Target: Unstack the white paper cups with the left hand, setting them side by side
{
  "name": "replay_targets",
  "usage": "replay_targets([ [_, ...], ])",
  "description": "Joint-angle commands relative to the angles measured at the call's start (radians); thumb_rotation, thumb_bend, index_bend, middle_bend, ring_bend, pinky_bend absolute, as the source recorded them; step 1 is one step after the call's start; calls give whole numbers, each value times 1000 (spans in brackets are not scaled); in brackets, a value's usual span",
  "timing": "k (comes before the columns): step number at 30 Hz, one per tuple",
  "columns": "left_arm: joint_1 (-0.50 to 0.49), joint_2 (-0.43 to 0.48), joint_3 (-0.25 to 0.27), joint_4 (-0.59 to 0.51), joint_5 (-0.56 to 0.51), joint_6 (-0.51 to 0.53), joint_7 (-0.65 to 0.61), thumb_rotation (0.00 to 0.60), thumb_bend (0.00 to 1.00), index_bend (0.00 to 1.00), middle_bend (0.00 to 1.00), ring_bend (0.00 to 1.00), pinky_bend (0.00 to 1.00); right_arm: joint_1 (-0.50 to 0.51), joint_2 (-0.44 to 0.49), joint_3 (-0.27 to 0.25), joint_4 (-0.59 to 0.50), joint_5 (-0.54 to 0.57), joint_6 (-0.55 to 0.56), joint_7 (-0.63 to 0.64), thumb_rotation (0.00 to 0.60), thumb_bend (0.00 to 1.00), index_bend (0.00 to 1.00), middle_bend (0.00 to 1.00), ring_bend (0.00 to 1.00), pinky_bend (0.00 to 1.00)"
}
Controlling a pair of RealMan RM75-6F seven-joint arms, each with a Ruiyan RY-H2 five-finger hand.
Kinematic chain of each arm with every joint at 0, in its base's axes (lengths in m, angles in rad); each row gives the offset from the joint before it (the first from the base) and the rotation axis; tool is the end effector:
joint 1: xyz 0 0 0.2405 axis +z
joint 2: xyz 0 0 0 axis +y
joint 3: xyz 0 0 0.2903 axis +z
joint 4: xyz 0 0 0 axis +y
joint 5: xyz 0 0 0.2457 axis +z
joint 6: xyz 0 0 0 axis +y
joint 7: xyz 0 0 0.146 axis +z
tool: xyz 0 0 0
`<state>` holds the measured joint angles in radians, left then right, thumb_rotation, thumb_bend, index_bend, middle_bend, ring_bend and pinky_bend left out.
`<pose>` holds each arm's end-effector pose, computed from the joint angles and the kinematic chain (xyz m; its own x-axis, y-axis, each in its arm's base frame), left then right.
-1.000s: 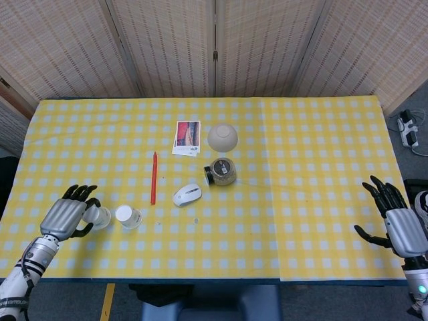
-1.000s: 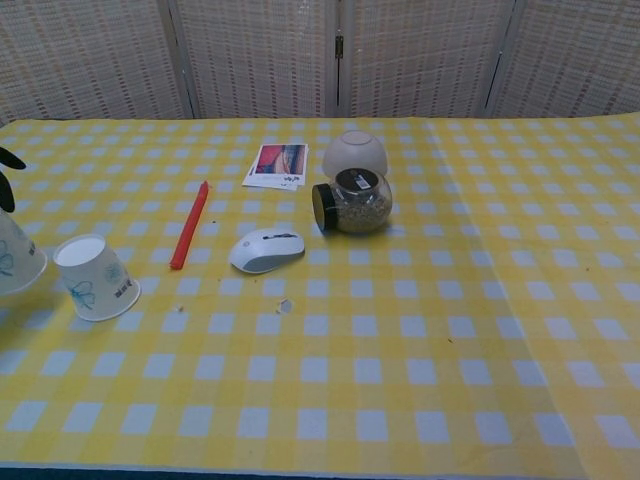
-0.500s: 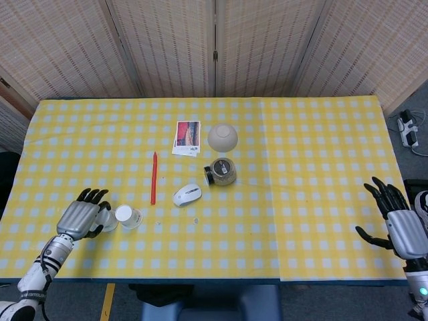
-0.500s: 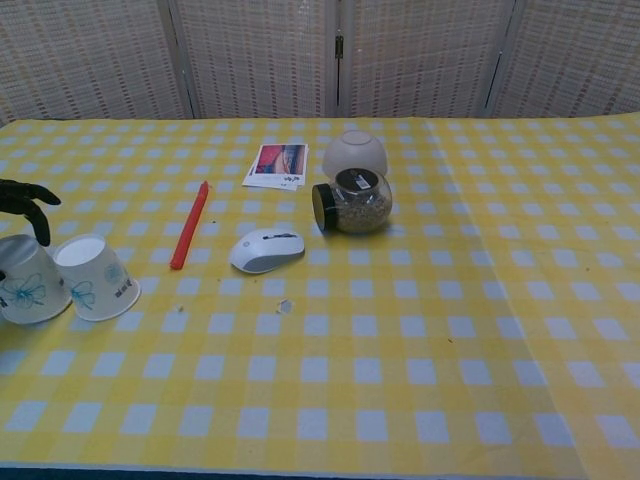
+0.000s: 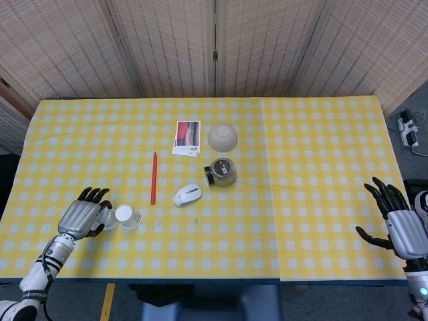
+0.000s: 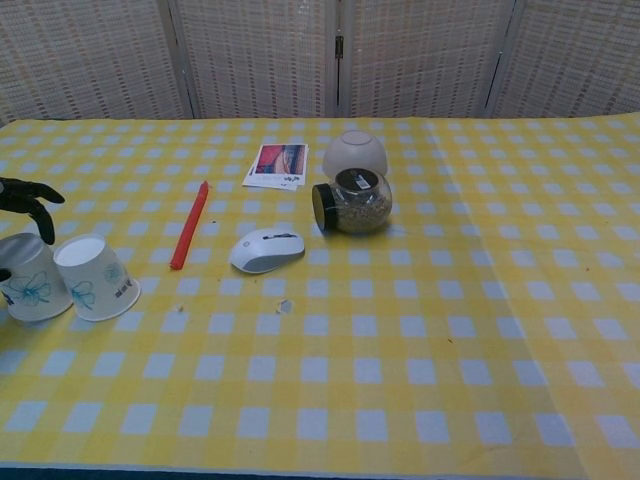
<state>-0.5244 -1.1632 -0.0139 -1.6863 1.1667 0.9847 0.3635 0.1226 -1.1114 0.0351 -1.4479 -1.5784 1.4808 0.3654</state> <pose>-0.2929 0.3039 0.0582 0.6020 0.3497 0.7179 0.7983 -0.2431 -0.5510 -0.3774 -0.2020 0.1572 0.2196 -0.0260 0.9752 -0.9710 -0.1029 0.2159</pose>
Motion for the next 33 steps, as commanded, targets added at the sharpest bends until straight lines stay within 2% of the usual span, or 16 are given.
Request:
replay_targets([
  [1, -1, -1, 0, 1, 0, 0, 0, 600, 425, 370, 103, 81, 0, -1, -1, 0, 2, 1, 0, 1, 600, 279, 109, 20, 78, 0],
  [16, -2, 26, 1, -47, -3, 7, 12, 600, 417, 188, 103, 67, 0, -1, -4, 1, 9, 5, -4, 7, 600, 279, 109, 20, 77, 0],
  [20, 19, 63, -25, -86, 7, 57, -44, 600, 414, 170, 103, 66, 0, -2, 0, 2, 6, 7, -3, 6, 600, 279, 109, 19, 77, 0],
  [25, 73, 84, -63, -89, 4, 175, -108, 600, 418, 170, 103, 67, 0, -2, 6, -1, -1, 10, -13, 3, 600, 279, 109, 20, 76, 0],
  [33, 190, 46, -51, -51, 40, 374, -111, 600, 422, 160, 95, 58, 0, 10, 2, -4, -9, 5, -33, 12, 600, 279, 109, 20, 83, 0],
])
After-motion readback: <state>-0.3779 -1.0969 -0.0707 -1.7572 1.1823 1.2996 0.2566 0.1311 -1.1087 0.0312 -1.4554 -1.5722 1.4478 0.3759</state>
